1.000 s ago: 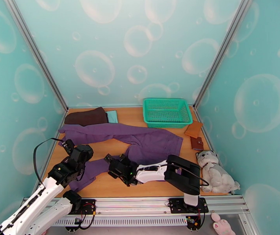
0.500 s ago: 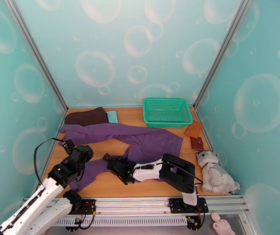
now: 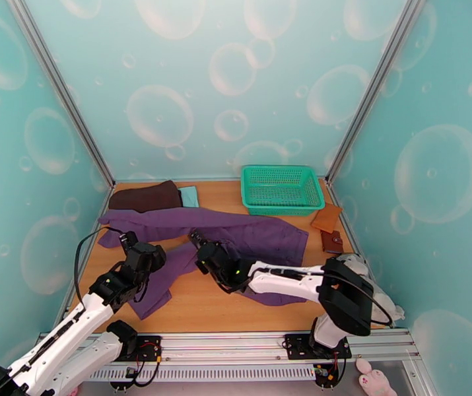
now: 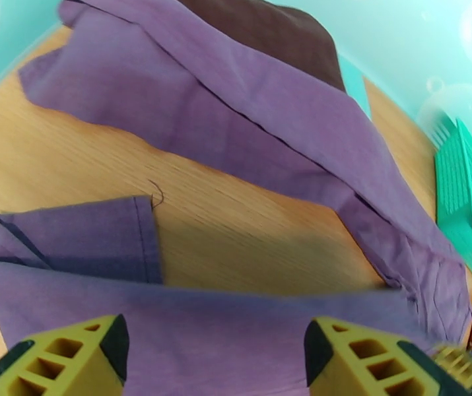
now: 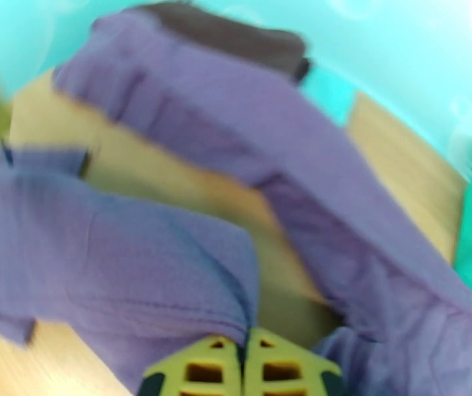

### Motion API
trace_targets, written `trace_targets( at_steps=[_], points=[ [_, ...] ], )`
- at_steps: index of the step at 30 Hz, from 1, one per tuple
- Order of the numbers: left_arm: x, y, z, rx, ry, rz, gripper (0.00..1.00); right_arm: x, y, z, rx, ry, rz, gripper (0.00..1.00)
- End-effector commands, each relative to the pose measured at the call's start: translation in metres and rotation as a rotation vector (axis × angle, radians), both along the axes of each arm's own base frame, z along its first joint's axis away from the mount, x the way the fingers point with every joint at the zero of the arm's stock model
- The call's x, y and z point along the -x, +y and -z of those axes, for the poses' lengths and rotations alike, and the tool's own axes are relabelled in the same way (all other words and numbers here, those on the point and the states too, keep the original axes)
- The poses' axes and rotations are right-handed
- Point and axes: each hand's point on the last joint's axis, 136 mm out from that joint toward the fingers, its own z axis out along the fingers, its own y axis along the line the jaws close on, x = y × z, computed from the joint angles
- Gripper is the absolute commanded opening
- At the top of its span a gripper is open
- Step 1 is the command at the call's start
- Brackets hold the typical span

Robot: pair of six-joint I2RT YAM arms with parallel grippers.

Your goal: Fold and stack the trousers

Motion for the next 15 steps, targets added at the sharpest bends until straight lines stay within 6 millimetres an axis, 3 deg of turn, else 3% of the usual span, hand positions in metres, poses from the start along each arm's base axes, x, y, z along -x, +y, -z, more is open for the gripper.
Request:
trace_targets(
  at_steps=[1, 6, 9, 15],
  points=[
    [-0.009, -0.036, -0.006, 0.017, -0.042, 0.165, 0.76, -0.006, -0.047, 0.002, -0.056, 0.115, 0.130, 0.00],
    [-0.006, -0.090, -0.003, 0.004, -0.045, 0.387, 0.76, -0.027, -0.134, 0.013, -0.100, 0.227, 0.351, 0.00],
    [0.006, -0.106, 0.012, -0.093, 0.016, 0.417, 0.76, -0.031, -0.181, 0.028, -0.108, 0.267, 0.464, 0.00],
    [0.046, -0.127, 0.082, -0.308, 0.266, 0.471, 0.77, -0.029, -0.213, 0.045, -0.164, 0.309, 0.501, 0.00]
  ],
)
